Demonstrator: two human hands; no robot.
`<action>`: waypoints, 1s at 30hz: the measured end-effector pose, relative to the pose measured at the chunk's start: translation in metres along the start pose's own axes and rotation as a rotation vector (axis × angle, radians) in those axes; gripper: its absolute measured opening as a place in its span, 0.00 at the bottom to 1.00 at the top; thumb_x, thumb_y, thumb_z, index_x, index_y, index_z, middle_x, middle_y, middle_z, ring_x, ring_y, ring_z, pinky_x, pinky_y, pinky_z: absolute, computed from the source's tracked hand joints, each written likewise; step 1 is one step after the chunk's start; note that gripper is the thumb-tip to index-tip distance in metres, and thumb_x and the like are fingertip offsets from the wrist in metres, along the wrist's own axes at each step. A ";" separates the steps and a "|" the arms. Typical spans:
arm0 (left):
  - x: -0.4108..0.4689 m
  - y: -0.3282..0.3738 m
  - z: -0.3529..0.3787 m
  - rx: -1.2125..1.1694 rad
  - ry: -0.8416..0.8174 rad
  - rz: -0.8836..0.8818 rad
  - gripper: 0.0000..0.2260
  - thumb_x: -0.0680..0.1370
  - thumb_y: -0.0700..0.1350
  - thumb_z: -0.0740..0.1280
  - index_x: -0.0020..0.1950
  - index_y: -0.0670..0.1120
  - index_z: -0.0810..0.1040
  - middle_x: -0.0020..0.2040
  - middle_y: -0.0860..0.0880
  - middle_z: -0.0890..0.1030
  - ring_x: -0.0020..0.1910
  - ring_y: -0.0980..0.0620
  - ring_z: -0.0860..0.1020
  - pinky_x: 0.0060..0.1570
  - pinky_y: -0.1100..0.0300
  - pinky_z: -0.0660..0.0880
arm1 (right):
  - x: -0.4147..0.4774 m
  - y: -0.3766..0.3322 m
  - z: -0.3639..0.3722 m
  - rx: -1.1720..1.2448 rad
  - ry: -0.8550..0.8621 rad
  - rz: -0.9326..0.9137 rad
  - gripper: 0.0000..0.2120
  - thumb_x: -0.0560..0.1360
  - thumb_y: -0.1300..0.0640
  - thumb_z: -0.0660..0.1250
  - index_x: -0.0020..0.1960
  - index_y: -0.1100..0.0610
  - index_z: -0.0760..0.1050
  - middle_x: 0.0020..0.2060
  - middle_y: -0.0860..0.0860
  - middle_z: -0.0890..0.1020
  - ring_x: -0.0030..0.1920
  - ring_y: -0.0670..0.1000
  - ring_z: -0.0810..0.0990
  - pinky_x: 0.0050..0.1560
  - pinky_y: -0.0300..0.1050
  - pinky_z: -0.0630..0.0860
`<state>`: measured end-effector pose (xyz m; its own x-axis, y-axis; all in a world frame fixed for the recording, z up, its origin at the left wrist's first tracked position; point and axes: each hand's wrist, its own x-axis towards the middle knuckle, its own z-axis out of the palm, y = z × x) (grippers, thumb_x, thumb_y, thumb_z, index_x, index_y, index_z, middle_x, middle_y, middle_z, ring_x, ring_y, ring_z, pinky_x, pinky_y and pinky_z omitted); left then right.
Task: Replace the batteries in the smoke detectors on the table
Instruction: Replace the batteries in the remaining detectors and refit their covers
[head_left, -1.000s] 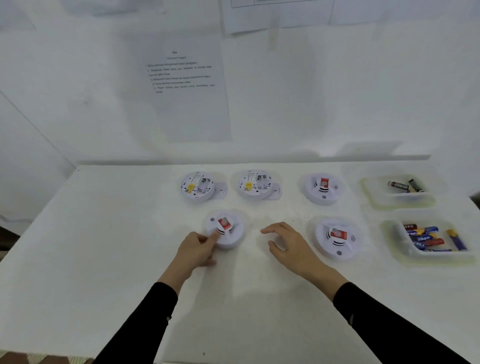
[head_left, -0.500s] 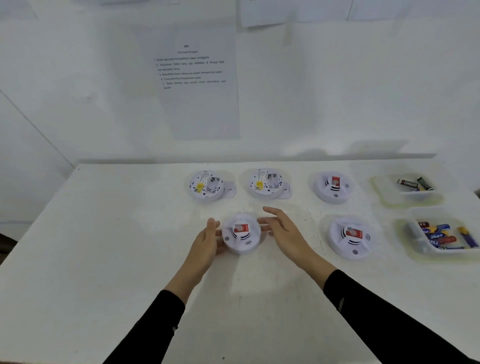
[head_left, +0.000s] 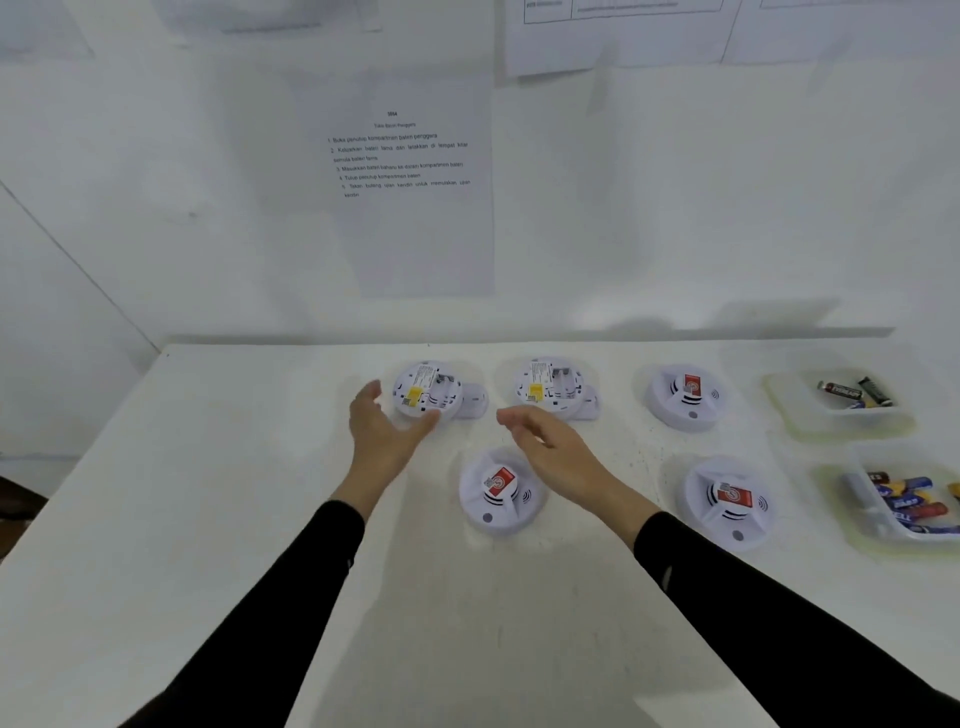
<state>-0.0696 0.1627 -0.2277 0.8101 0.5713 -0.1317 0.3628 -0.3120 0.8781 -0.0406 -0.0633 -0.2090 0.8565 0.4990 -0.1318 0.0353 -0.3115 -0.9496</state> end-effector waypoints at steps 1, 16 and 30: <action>0.008 0.003 0.000 0.014 -0.060 -0.010 0.52 0.64 0.53 0.82 0.78 0.41 0.56 0.76 0.44 0.63 0.74 0.45 0.64 0.72 0.48 0.64 | 0.010 -0.007 0.003 -0.117 -0.001 -0.049 0.16 0.81 0.62 0.56 0.65 0.53 0.74 0.60 0.43 0.77 0.62 0.40 0.74 0.61 0.32 0.69; 0.036 -0.022 -0.019 -0.040 -0.045 0.196 0.24 0.61 0.50 0.84 0.52 0.48 0.79 0.46 0.51 0.83 0.44 0.55 0.81 0.39 0.68 0.74 | 0.137 -0.014 0.032 -1.358 -0.295 -0.185 0.20 0.78 0.45 0.61 0.65 0.54 0.71 0.63 0.53 0.76 0.64 0.54 0.74 0.71 0.51 0.57; -0.049 0.024 0.010 -0.207 -0.272 0.242 0.45 0.61 0.55 0.83 0.73 0.55 0.65 0.67 0.60 0.72 0.66 0.63 0.72 0.59 0.67 0.71 | -0.039 0.017 -0.075 -0.847 0.184 -0.496 0.20 0.70 0.46 0.66 0.59 0.52 0.76 0.60 0.47 0.80 0.58 0.47 0.77 0.62 0.40 0.66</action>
<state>-0.0964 0.1197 -0.2051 0.9627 0.2704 -0.0021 0.0690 -0.2381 0.9688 -0.0346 -0.1482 -0.1983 0.7091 0.6184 0.3388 0.7049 -0.6114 -0.3595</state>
